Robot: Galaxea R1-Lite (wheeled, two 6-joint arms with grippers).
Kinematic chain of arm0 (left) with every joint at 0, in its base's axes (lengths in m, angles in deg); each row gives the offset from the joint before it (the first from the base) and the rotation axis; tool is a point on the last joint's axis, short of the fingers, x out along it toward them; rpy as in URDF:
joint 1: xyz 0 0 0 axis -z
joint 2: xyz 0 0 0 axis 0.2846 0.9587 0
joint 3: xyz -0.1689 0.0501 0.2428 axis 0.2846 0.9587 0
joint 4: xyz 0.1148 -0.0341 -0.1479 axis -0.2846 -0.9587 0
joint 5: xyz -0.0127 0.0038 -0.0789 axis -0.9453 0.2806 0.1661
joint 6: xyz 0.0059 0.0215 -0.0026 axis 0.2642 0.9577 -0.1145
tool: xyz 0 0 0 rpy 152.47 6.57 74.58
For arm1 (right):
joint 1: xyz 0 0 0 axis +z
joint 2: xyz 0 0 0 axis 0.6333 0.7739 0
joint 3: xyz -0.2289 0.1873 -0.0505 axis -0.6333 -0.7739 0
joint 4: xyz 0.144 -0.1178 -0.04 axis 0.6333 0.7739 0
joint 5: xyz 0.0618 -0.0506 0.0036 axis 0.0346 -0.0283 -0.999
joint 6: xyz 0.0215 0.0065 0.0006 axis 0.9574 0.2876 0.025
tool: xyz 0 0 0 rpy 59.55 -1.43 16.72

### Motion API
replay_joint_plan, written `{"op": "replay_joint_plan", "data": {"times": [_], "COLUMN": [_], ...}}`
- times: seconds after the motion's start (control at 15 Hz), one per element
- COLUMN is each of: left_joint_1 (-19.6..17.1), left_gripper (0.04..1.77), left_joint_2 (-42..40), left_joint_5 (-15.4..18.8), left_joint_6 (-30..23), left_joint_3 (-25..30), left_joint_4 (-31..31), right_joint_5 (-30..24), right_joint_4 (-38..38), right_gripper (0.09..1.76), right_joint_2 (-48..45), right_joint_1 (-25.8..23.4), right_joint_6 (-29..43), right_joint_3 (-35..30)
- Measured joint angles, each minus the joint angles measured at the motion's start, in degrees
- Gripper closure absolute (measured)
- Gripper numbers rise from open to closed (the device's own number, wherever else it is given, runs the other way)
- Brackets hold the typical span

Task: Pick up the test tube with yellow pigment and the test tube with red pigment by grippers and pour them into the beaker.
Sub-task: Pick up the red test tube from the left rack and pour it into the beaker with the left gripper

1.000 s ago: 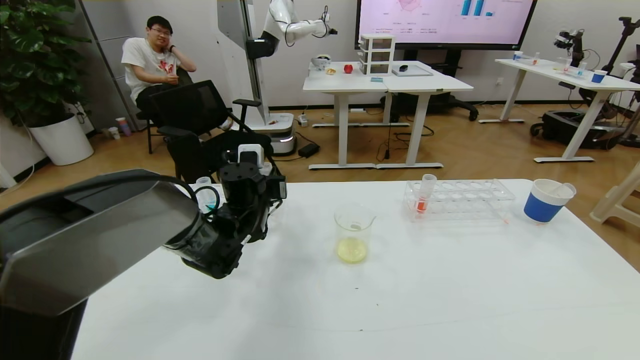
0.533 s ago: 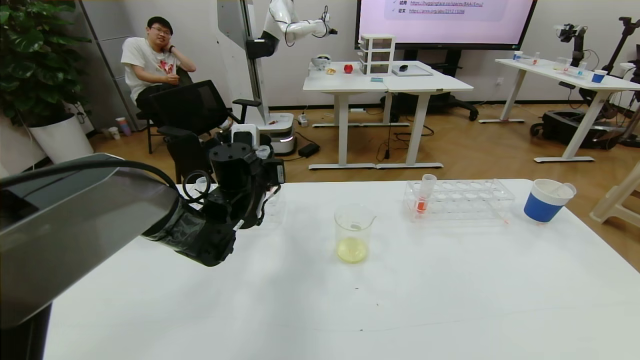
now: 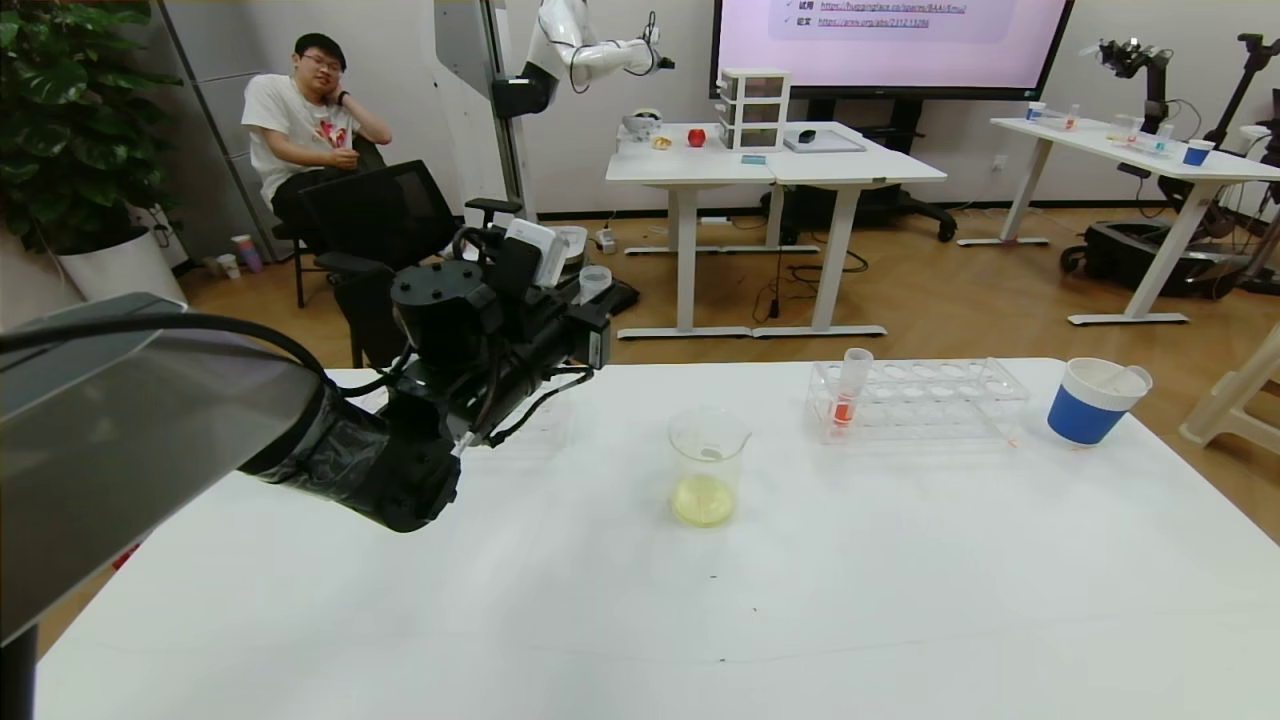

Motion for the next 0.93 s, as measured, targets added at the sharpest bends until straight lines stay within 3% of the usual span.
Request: {"op": "replay_joint_plan", "data": {"times": [0.4,0.73,0.93], "left_joint_1": [3.0,3.3,3.2], "left_gripper": [1.30,1.30,1.30], "left_joint_2": [0.4,3.3,5.2], "left_joint_5": [16.2,23.4,28.6], "left_joint_6": [12.6,27.1,32.2], "left_joint_3": [3.6,2.5,-0.2], "left_joint_4": [6.2,7.8,8.7], "right_joint_5": [0.0,0.0,0.0], "right_joint_4": [0.0,0.0,0.0], "right_gripper": [0.11,0.11,0.11], "right_joint_2": [0.0,0.0,0.0], "right_joint_1": [0.0,0.0,0.0], "right_joint_6": [0.0,0.0,0.0], "right_joint_3": [0.0,0.0,0.0]}}
